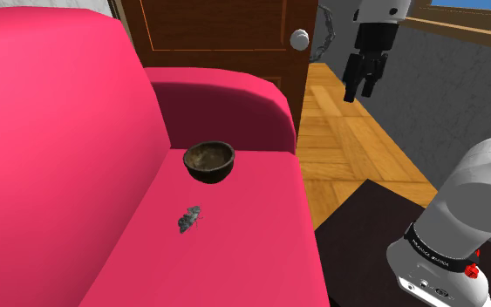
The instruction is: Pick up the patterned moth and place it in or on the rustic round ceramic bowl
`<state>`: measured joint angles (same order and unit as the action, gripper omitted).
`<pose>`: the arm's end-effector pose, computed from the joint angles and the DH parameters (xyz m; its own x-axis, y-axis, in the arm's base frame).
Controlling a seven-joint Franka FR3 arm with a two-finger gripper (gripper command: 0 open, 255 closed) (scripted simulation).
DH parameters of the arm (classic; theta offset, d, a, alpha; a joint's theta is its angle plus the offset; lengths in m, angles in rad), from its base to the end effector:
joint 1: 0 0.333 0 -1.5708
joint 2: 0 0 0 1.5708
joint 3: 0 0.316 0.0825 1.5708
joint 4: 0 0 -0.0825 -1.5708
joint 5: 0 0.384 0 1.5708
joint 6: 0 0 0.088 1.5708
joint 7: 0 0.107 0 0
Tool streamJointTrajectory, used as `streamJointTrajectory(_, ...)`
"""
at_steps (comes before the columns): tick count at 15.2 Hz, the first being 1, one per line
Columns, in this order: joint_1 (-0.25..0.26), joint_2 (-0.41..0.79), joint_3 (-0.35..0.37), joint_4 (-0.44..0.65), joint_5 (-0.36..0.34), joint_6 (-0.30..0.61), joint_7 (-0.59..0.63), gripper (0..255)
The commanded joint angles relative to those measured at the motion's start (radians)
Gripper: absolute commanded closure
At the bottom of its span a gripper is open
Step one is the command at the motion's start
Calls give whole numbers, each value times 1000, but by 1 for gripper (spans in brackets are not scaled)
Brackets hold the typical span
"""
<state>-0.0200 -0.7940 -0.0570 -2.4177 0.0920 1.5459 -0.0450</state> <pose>0.2994 -0.0173 0.5624 0.9973 -0.0097 -0.0722 -0.0195 -0.9906 -0.1355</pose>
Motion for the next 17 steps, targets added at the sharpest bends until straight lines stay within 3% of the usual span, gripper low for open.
streamJointTrajectory(1, 0, 0, 0, 0, 0, 0, 0, 0)
streamJointTrajectory(9, 43, 71, 172, -108, 120, 225, 202, 0)
streamJointTrajectory(17, 74, 263, 348, -114, 201, 473, 400, 0)
